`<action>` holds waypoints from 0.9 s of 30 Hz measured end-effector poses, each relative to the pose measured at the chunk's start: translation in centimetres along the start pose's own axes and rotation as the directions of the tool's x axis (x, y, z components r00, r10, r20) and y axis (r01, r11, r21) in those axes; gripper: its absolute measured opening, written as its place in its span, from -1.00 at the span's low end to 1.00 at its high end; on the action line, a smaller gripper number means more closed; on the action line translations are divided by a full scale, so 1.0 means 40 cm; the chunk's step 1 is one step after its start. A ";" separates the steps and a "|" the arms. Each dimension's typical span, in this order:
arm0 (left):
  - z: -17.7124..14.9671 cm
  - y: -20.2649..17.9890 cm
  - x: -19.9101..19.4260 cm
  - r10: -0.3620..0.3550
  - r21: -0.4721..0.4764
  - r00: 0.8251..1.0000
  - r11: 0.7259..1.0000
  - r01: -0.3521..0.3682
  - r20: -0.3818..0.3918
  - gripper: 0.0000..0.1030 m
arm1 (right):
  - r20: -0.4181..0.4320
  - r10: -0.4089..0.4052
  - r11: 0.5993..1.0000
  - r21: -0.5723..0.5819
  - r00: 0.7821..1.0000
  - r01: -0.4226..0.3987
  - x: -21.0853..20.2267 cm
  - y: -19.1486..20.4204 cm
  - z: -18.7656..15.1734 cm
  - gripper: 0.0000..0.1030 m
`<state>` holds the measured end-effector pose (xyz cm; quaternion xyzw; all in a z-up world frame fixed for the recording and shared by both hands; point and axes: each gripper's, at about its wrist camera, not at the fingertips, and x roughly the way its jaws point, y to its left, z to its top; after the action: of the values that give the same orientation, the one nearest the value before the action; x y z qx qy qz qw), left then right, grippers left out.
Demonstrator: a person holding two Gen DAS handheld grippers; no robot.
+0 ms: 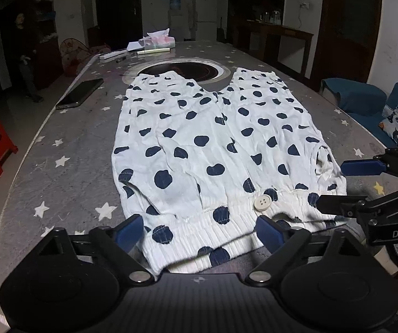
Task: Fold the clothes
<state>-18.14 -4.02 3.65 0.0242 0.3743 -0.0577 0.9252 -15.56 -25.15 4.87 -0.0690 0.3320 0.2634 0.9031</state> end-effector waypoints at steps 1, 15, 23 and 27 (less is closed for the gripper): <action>-0.003 -0.002 -0.003 0.002 0.000 1.000 1.000 -0.002 0.002 0.84 | 0.005 0.000 1.000 0.006 1.000 0.000 -0.004 0.003 -0.003 0.55; -0.034 -0.028 -0.032 0.043 0.010 0.999 0.999 -0.043 0.032 1.00 | 0.036 -0.030 0.999 -0.025 0.999 0.031 -0.033 0.045 -0.032 0.80; -0.039 -0.049 -0.042 0.054 0.028 0.997 0.998 -0.056 0.059 1.00 | 0.051 -0.039 0.999 -0.016 0.998 0.039 -0.043 0.053 -0.041 0.82; -0.037 -0.053 -0.037 0.054 0.027 0.997 0.998 -0.055 0.052 1.00 | 0.054 -0.045 0.999 -0.006 0.997 0.046 -0.048 0.047 -0.043 0.82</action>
<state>-20.48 -5.88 3.63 0.0461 0.3488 -0.0384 0.9353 -18.75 -24.92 4.86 -0.0726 0.3047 0.2457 0.9174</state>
